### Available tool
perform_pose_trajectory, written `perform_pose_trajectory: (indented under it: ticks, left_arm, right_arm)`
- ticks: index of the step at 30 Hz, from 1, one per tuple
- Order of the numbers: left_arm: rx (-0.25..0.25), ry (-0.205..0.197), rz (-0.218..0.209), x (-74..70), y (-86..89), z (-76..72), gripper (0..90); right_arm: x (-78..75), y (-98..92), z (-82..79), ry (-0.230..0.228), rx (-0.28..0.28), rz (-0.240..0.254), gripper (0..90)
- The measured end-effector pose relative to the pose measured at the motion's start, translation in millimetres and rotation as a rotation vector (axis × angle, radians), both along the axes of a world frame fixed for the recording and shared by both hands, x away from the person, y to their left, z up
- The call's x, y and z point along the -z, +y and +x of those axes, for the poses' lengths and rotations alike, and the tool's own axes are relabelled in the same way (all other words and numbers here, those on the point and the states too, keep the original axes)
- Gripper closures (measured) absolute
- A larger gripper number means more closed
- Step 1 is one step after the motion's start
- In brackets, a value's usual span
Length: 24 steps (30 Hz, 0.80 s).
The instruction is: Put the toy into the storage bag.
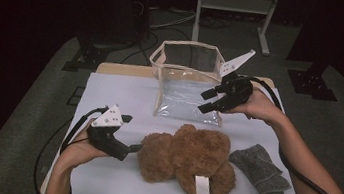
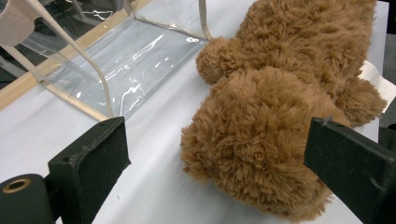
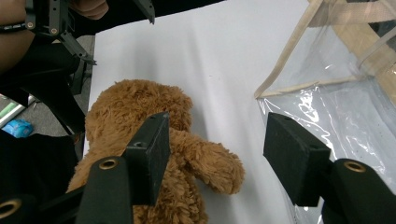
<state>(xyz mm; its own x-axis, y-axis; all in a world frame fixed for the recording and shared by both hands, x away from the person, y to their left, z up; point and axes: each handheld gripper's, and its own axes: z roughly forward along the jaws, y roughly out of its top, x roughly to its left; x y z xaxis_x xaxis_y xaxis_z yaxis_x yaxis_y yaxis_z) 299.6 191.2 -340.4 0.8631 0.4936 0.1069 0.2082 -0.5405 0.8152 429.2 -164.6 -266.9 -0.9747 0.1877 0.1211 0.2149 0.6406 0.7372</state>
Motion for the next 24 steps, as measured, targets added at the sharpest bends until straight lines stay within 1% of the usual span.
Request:
perform_pose_trajectory:
  ticks: [2,4,6,8,10,12,14,15,16,19,24]
  left_arm:
    - [-0.002,-0.003,0.000,-0.4,0.6,-0.3,5.6]
    - [-0.006,-0.004,-0.009,-1.2,1.3,-1.2,5.6]
    - [-0.004,-0.007,-0.007,-1.5,2.1,-1.2,5.6]
    - [-0.005,-0.004,0.001,-1.2,2.3,-1.1,5.6]
    - [-0.007,0.000,0.000,-0.1,1.7,-0.7,5.6]
    - [-0.007,0.000,0.012,0.6,2.0,0.2,5.6]
    - [-0.008,0.002,0.010,2.1,2.5,0.9,5.6]
    - [-0.012,0.006,0.014,2.4,3.1,1.3,5.6]
    - [-0.020,0.006,0.009,3.2,3.3,1.5,5.6]
    - [-0.021,0.007,0.016,4.2,5.4,2.3,5.6]
    - [-0.034,0.013,0.017,5.4,7.8,3.1,5.6]
  right_arm:
    - [-1.1,0.8,1.2,0.000,0.002,-0.001,39.6]
    - [-1.6,1.9,2.3,-0.002,-0.001,-0.006,39.6]
    - [-2.3,3.2,3.1,-0.003,-0.003,-0.012,39.6]
    - [-3.8,4.1,4.0,-0.005,-0.005,-0.018,39.6]
    - [-5.5,4.7,5.6,-0.006,-0.009,-0.019,39.6]
    - [-7.6,5.1,7.4,-0.009,-0.010,-0.024,39.6]
    - [-9.5,5.7,9.5,-0.011,-0.010,-0.027,39.6]
    - [-10.6,5.9,10.4,-0.010,-0.008,-0.032,39.6]
    - [-11.6,6.3,11.9,-0.012,-0.008,-0.032,39.6]
    - [-15.0,8.4,15.5,-0.018,-0.010,-0.041,39.6]
    - [-19.1,13.1,21.4,-0.020,-0.010,-0.061,40.0]
